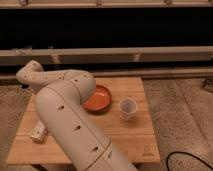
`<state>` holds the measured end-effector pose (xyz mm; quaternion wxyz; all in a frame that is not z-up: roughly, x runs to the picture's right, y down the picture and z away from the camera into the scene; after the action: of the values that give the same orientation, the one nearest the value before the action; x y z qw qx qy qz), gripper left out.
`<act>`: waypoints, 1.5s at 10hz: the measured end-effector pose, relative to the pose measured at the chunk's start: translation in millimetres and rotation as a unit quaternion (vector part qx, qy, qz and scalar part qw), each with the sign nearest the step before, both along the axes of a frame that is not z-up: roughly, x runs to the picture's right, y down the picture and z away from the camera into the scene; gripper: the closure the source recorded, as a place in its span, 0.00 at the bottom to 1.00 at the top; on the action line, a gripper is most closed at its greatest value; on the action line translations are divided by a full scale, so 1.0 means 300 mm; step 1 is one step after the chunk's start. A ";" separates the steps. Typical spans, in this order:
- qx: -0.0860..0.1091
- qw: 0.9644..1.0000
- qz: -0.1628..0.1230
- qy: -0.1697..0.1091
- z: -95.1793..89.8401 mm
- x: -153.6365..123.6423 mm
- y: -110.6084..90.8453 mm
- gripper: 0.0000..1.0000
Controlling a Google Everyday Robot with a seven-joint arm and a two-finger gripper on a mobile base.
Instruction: Place the eraser on the white sponge
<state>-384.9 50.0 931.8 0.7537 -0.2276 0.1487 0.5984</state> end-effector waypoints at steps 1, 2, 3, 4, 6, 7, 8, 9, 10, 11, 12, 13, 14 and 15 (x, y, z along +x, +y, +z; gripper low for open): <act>0.005 1.000 0.003 -0.011 -0.011 0.009 -0.009 0.25; 0.013 1.000 0.009 -0.025 -0.039 0.042 -0.034 0.13; 0.020 0.999 0.013 -0.039 -0.076 0.055 -0.062 0.07; 0.025 0.998 0.016 -0.050 -0.102 0.064 -0.080 0.06; 0.033 0.996 0.022 -0.084 -0.127 0.070 -0.101 0.06; 0.034 0.994 0.021 -0.103 -0.126 0.061 -0.105 0.06; 0.033 0.992 0.018 -0.118 -0.122 0.053 -0.103 0.06; 0.032 0.990 0.008 -0.134 -0.110 0.038 -0.103 0.06; 0.028 0.989 -0.001 -0.143 -0.093 0.016 -0.095 0.06; 0.026 0.989 -0.008 -0.148 -0.085 0.001 -0.092 0.06; 0.022 0.988 -0.020 -0.152 -0.065 -0.018 -0.080 0.06; 0.020 0.987 -0.033 -0.154 -0.045 -0.040 -0.073 0.06; 0.016 0.987 -0.042 -0.153 -0.027 -0.052 -0.061 0.06; 0.014 0.987 -0.049 -0.150 -0.015 -0.065 -0.051 0.06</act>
<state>-404.4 34.7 927.2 0.7990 -0.2967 0.0363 0.5218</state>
